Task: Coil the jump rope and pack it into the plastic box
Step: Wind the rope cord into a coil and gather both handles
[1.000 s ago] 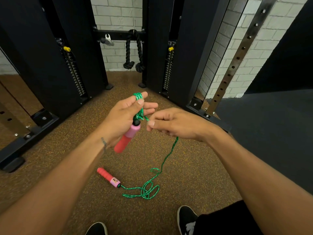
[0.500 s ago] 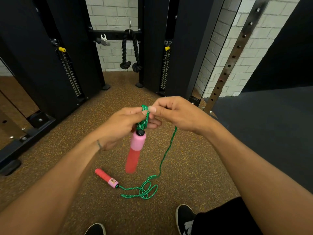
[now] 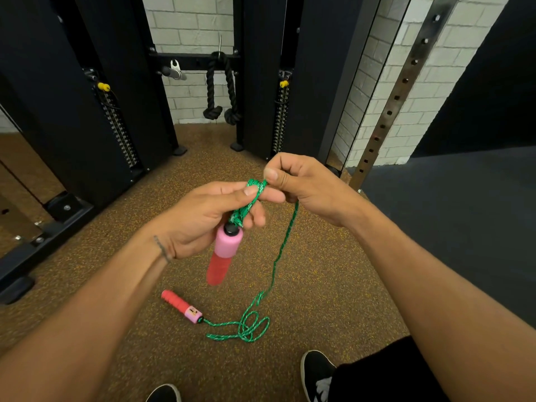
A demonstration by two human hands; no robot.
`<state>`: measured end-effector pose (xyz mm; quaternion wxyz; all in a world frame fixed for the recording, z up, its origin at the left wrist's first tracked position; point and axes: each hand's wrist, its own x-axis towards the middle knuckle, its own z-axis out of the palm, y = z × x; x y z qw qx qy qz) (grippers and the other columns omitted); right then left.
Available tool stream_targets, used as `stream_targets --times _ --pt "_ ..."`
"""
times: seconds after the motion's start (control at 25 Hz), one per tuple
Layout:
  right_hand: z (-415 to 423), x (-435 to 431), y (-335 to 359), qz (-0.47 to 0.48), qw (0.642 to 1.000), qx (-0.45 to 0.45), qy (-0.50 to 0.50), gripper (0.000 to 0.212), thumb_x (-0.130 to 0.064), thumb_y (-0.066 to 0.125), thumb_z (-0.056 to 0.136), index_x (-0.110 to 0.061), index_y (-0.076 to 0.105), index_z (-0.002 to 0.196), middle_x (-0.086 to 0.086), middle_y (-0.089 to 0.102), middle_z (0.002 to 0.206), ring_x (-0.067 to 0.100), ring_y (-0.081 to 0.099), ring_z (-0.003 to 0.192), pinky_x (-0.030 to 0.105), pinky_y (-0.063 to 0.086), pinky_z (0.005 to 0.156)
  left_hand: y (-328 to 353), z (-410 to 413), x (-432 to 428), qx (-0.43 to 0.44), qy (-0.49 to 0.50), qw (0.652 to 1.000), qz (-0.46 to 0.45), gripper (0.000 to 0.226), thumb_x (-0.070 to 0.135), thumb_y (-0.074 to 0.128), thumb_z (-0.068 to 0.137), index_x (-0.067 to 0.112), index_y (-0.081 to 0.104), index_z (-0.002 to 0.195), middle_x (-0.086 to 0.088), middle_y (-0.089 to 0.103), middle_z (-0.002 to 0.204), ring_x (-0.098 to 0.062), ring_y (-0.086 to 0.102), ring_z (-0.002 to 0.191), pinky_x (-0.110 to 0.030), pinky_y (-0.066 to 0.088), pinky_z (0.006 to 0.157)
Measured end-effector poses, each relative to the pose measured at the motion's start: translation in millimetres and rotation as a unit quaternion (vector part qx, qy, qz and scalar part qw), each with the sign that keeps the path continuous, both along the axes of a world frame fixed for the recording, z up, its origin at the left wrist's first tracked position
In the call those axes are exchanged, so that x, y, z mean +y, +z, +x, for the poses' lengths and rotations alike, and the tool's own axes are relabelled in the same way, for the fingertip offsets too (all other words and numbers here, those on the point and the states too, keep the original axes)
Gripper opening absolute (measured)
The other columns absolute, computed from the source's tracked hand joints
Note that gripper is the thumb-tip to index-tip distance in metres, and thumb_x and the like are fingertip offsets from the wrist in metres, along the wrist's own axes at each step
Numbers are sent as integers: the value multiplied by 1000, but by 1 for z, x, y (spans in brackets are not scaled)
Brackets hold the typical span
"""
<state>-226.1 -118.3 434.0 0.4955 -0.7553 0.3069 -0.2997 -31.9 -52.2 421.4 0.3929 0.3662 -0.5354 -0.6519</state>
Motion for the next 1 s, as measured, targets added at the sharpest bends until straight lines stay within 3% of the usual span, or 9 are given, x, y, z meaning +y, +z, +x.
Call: stream_targets --times 0.16,0.28,0.36,0.44,0.56,0.6,0.8,0.92,1.0 --pt "1 -1 -5 20 999 -19 22 23 -27 55 100 -26 62 78 -9 52 65 9 38 58 27 28 55 0 3 0 -28 -31 999 1 39 29 51 95 4 70 117 2 58 63 -7 45 59 -16 41 61" --pt "2 -5 -10 51 999 -7 8 26 -27 50 103 -18 60 81 -1 43 67 9 33 56 28 25 54 -1 -1 1 69 -1 998 6 37 25 50 94 5 71 117 4 57 64 -5 41 57 -23 37 63" --pt "4 -5 -17 52 998 39 4 30 -27 46 105 -2 61 99 -2 42 68 8 36 56 25 29 54 -3 -4 2 142 14 990 24 38 23 49 93 6 70 120 4 62 71 -3 46 58 -23 39 62" --pt "8 -3 -26 69 993 91 29 35 -32 44 105 -2 61 110 -2 45 70 10 40 59 26 36 56 -2 -5 2 181 24 983 32 41 22 48 93 5 65 127 3 69 82 -2 54 63 -20 41 60" --pt "11 2 -30 101 984 136 55 30 -45 47 101 -32 68 84 -4 53 71 12 46 62 32 40 60 -1 -7 0 148 77 986 20 39 20 46 97 7 61 130 -1 76 102 -2 62 72 -17 45 57" --pt "12 3 -28 107 983 140 53 30 -48 48 99 -34 67 80 -4 54 71 11 47 62 32 40 61 -1 -8 0 126 98 987 14 37 19 46 98 9 62 129 -3 76 106 -2 63 73 -17 46 56" --pt "11 4 -22 86 978 184 55 25 -37 51 101 -24 71 97 -2 58 72 11 54 61 36 46 65 -6 -11 -5 68 190 979 15 32 19 47 101 11 61 130 -7 74 117 -5 70 83 -22 55 61" --pt "11 11 -18 47 963 247 94 26 -37 50 103 -22 72 103 -1 60 74 8 58 62 28 49 61 -8 -9 -9 54 222 973 43 33 22 45 103 9 59 130 -9 74 117 -12 72 101 -26 60 68" --pt "14 14 -20 -22 948 303 98 27 -39 48 103 -24 72 103 -4 59 73 6 56 60 24 47 59 -4 -8 -9 76 220 970 69 34 23 40 105 6 59 128 -9 74 116 -12 72 101 -24 59 66"
